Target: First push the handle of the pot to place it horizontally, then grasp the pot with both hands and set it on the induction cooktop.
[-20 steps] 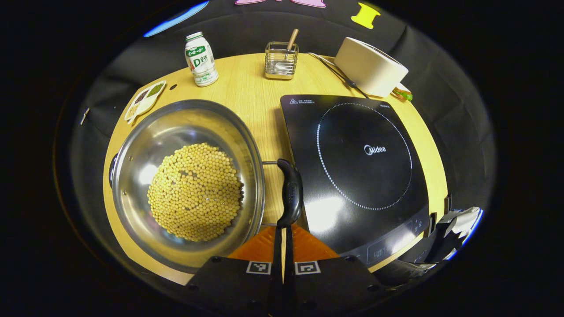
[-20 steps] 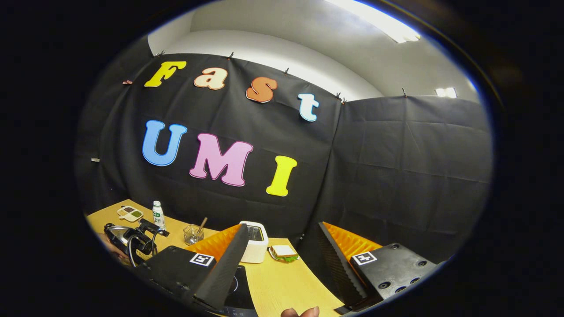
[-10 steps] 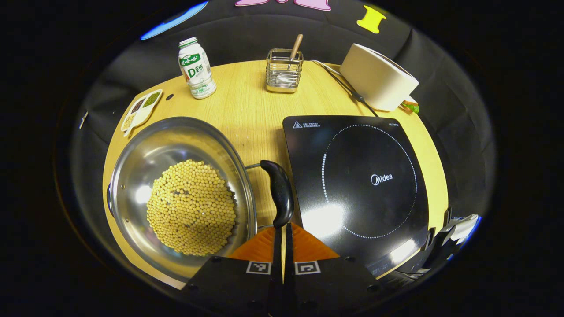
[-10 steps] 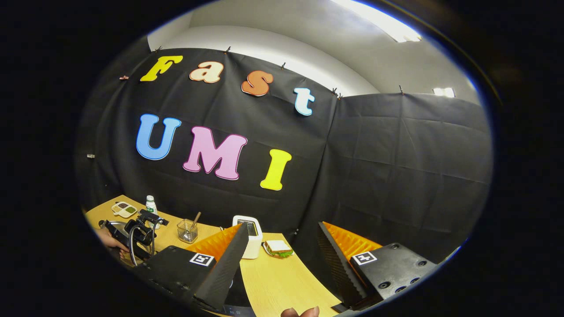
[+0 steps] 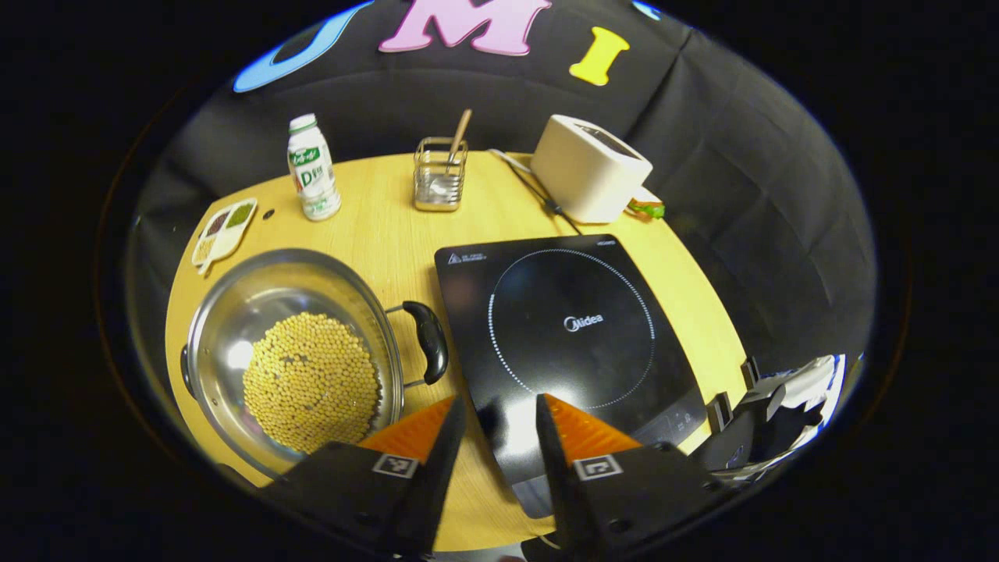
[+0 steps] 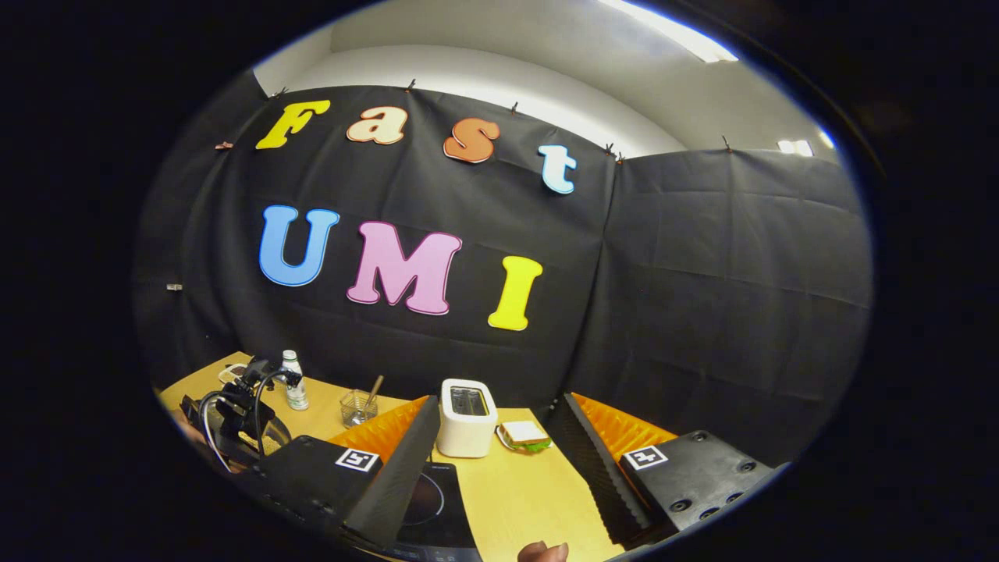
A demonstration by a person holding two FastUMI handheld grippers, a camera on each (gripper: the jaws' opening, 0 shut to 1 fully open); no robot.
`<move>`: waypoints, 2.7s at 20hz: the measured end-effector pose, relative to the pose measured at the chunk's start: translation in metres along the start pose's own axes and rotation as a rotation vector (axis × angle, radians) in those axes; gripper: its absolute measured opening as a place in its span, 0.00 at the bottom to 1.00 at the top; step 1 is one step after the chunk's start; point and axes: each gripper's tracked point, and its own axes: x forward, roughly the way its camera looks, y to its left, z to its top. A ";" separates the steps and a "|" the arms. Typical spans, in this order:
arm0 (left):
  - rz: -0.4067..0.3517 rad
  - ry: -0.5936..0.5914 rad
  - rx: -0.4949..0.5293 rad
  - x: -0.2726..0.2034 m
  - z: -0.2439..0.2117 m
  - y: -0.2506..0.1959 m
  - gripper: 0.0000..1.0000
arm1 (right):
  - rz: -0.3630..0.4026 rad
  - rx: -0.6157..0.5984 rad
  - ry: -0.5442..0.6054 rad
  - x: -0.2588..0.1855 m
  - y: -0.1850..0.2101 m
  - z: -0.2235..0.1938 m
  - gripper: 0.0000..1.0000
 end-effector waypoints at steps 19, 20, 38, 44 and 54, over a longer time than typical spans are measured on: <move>0.318 -0.174 -0.141 -0.121 -0.032 0.274 0.95 | 0.514 0.108 0.396 0.047 0.258 -0.138 0.98; 0.328 -0.156 -0.142 -0.118 -0.036 0.287 0.95 | 0.525 0.114 0.420 0.050 0.268 -0.149 0.98; 0.254 0.053 -0.130 -0.022 -0.051 0.361 0.86 | 0.568 0.073 0.747 0.067 0.351 -0.276 0.80; 0.250 0.057 -0.123 -0.021 -0.051 0.364 0.66 | 0.552 0.090 0.840 0.063 0.367 -0.305 0.72; 0.259 0.057 -0.146 -0.024 -0.055 0.370 0.64 | 0.472 0.007 0.944 0.066 0.375 -0.323 0.71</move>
